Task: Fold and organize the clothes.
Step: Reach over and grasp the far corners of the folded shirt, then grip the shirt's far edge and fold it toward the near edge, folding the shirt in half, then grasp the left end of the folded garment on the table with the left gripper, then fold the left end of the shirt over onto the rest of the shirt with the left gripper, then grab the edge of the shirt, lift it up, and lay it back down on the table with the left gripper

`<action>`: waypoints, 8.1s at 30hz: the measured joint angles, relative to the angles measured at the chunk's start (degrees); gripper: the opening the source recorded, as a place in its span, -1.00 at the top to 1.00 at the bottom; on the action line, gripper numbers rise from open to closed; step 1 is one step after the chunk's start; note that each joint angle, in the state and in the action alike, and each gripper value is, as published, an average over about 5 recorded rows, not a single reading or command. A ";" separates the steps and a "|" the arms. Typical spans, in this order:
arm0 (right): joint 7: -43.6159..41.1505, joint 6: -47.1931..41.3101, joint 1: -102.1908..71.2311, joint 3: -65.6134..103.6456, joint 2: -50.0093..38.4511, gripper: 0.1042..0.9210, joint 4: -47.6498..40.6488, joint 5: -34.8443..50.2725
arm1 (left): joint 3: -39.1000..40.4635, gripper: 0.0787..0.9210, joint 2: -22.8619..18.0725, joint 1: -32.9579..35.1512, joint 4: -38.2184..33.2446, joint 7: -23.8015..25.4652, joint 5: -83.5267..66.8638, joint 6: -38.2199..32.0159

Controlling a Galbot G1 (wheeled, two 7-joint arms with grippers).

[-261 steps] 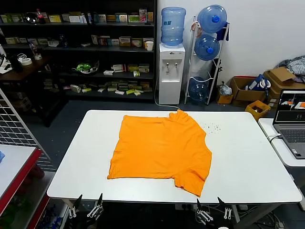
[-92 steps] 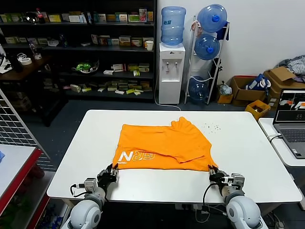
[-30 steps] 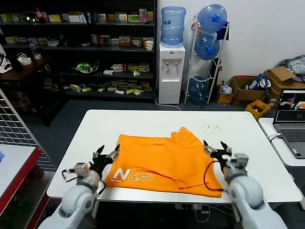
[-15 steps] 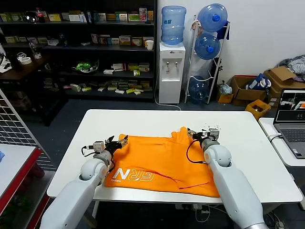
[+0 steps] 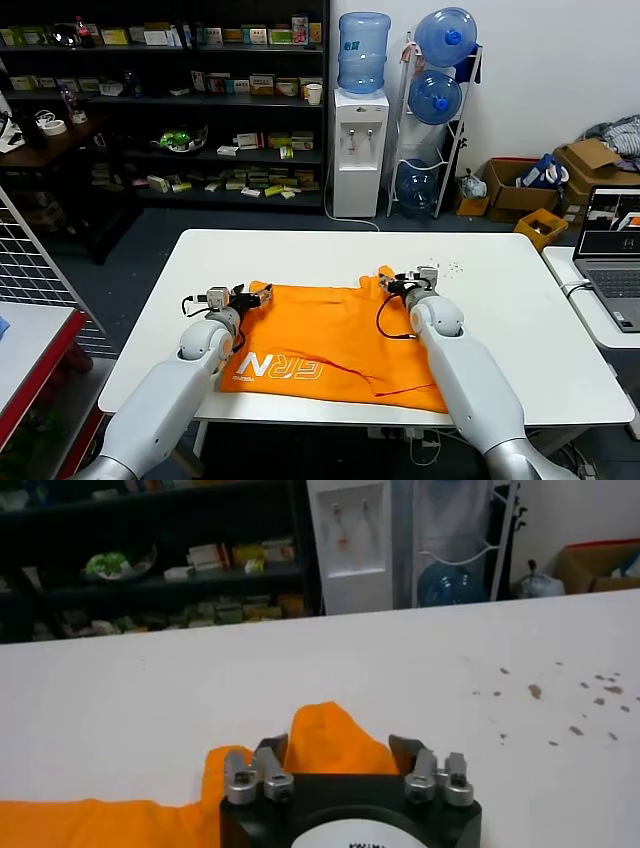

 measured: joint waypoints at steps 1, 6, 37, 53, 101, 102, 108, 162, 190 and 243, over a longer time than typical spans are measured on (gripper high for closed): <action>-0.04 -0.04 0.07 -0.05 0.06 -0.11 -0.19 -0.03 | 0.12 -0.56 -0.04 -0.11 0.20 0.07 0.01 0.01; -0.23 -0.01 0.19 -0.25 0.08 0.25 -0.69 -0.11 | 0.50 -0.23 -0.47 -0.60 1.15 0.31 0.14 -0.12; 2.41 0.95 -12.69 2.34 -7.33 0.95 20.67 5.87 | -3.00 0.97 3.56 8.39 -14.55 -3.35 1.36 -1.29; 7.20 -3.11 -30.36 8.67 -13.44 0.95 43.38 9.83 | -6.66 0.97 8.64 21.89 -33.56 -7.09 1.91 -1.20; 7.60 -3.07 -54.50 18.62 -12.84 -0.76 61.82 6.51 | -14.48 -0.30 1.77 36.61 -31.25 -2.57 7.61 -6.34; 7.60 -3.06 -54.51 18.62 -12.80 -0.76 61.83 6.48 | -14.48 -0.24 1.74 36.60 -31.12 -2.58 7.73 -6.47; 7.60 -2.98 -54.77 18.60 -12.62 -0.76 61.83 6.29 | -14.41 0.17 1.41 36.72 -30.58 -2.39 8.32 -7.35; 6.48 0.57 -51.65 15.11 -8.76 -0.76 58.32 3.18 | -27.10 0.88 18.25 45.27 -46.05 -10.86 -1.79 -0.14; 6.65 0.66 -52.61 15.14 -6.75 -0.76 58.25 1.64 | -7.37 0.40 -4.12 34.30 -48.10 -16.69 -0.26 6.72; 7.13 0.22 -52.05 14.08 -6.48 -0.76 57.51 1.78 | -21.63 -0.09 9.82 41.23 -35.78 -1.75 -3.21 -2.32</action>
